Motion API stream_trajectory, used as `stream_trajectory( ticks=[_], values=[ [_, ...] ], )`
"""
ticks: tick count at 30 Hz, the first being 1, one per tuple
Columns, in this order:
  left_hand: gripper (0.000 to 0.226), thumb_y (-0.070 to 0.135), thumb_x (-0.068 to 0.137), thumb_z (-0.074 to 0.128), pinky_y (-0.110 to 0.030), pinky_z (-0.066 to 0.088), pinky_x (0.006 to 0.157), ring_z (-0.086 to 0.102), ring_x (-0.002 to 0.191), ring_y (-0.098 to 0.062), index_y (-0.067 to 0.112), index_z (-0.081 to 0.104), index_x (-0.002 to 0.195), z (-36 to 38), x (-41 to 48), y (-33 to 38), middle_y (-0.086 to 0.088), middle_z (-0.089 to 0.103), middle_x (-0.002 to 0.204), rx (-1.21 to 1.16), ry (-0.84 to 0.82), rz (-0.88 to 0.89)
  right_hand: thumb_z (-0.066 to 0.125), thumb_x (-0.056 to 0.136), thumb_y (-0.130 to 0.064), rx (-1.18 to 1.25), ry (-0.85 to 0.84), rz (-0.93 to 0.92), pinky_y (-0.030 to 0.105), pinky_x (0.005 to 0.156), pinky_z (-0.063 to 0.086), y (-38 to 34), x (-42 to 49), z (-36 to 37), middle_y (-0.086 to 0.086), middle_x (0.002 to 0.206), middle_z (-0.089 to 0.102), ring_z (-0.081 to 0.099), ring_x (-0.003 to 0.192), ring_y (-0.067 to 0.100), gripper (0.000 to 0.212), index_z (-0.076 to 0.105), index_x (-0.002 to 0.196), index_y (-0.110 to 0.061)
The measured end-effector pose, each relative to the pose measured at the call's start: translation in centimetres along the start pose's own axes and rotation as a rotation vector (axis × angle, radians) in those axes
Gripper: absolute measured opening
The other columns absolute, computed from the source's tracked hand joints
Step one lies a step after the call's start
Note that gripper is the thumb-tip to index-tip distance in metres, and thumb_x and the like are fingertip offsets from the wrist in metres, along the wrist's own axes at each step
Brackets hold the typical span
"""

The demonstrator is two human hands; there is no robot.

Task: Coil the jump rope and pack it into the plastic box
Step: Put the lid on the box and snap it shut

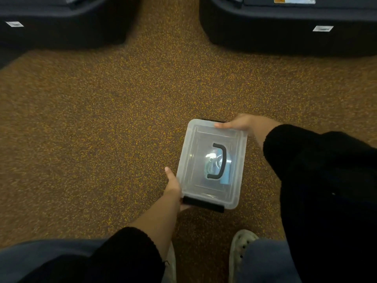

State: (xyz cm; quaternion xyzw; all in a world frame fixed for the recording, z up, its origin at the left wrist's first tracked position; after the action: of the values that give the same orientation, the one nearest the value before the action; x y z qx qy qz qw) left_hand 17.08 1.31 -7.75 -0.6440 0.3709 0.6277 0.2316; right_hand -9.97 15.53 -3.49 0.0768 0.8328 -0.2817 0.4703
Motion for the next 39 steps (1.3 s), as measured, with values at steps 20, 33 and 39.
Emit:
stream_trajectory(
  ticks=[20, 33, 39],
  values=[
    [0.089, 0.074, 0.082, 0.026, -0.052, 0.038, 0.103, 0.050, 0.119, -0.042, 0.004, 0.038, 0.136, -1.5, -2.3, 4.2, -0.022, 0.050, 0.134, 0.058, 0.410, 0.240, 0.045, 0.095, -0.046, -0.033, 0.378, -0.210, 0.036, 0.084, 0.043, 6.1, -4.2, 1.0, 0.019, 0.114, 0.059, 0.056, 0.105, 0.035, 0.049, 0.052, 0.116, -0.002],
    [0.063, 0.046, 0.093, 0.044, -0.047, 0.037, 0.098, 0.043, 0.126, -0.037, -0.002, 0.030, 0.133, 0.6, -3.9, 9.1, -0.021, 0.041, 0.139, 0.470, 0.620, 0.474, 0.035, 0.099, -0.043, 0.027, 0.792, 0.043, 0.042, 0.085, 0.041, 9.7, -8.3, 4.4, 0.020, 0.115, 0.060, 0.058, 0.102, 0.038, 0.046, 0.050, 0.115, -0.003],
    [0.052, 0.039, 0.096, 0.039, -0.046, 0.035, 0.098, 0.041, 0.126, -0.034, 0.001, 0.035, 0.130, 1.8, -4.9, 11.6, -0.019, 0.043, 0.137, 0.571, 0.703, 0.617, 0.035, 0.099, -0.040, 0.085, 0.913, 0.072, 0.042, 0.088, 0.037, 10.4, -9.6, 5.0, 0.021, 0.116, 0.059, 0.054, 0.108, 0.035, 0.045, 0.050, 0.112, 0.000]
  ],
)
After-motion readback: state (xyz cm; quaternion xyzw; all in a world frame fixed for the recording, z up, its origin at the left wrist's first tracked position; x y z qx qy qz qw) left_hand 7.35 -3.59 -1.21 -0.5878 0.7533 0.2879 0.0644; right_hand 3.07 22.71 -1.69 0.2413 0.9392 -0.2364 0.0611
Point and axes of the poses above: each hand's wrist, its own x-axis towards the middle knuckle, its own z-axis out of the palm, y = z × x, the point moved 9 cm from there along x, towards the middle knuckle
